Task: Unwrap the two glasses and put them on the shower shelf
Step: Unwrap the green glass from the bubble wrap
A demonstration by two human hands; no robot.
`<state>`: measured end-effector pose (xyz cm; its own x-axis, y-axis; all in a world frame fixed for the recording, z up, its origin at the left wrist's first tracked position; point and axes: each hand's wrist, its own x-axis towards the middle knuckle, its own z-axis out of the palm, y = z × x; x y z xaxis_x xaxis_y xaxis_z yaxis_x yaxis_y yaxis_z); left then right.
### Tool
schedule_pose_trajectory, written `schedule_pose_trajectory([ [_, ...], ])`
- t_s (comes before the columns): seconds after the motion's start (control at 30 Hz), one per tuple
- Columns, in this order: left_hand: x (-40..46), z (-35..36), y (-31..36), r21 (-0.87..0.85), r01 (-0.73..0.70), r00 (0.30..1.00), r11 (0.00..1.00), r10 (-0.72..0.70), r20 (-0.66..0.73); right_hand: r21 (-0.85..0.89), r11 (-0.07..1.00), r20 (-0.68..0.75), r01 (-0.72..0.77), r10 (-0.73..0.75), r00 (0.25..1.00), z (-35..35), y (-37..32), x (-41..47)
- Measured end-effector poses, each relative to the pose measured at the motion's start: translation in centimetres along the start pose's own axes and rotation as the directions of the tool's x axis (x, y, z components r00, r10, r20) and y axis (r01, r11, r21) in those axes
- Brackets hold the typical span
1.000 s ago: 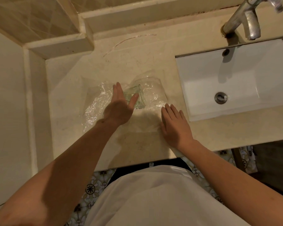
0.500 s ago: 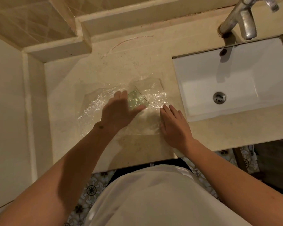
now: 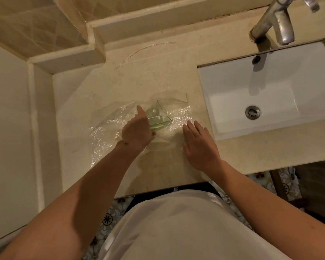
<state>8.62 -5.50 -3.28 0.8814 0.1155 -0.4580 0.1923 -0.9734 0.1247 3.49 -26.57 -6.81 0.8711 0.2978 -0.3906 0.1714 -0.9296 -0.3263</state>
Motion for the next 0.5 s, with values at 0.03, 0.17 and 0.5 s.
schedule_pose_trajectory([
  [0.03,0.0,0.1,0.0,0.004,0.016,1.0,1.0,-0.016,-0.026,0.001,1.0,0.0,0.0,0.0,1.0,0.0,0.0,0.0],
  [0.17,-0.3,0.5,-0.4,-0.068,0.044,0.987,0.997,-0.054,-0.153,0.001,1.0,-0.011,-0.002,0.002,1.0,0.0,0.0,-0.1],
  [0.5,0.0,-0.4,-0.3,-0.257,-0.097,0.986,0.961,0.058,-0.156,0.007,1.0,-0.001,-0.008,0.008,1.0,0.1,-0.1,-0.1],
])
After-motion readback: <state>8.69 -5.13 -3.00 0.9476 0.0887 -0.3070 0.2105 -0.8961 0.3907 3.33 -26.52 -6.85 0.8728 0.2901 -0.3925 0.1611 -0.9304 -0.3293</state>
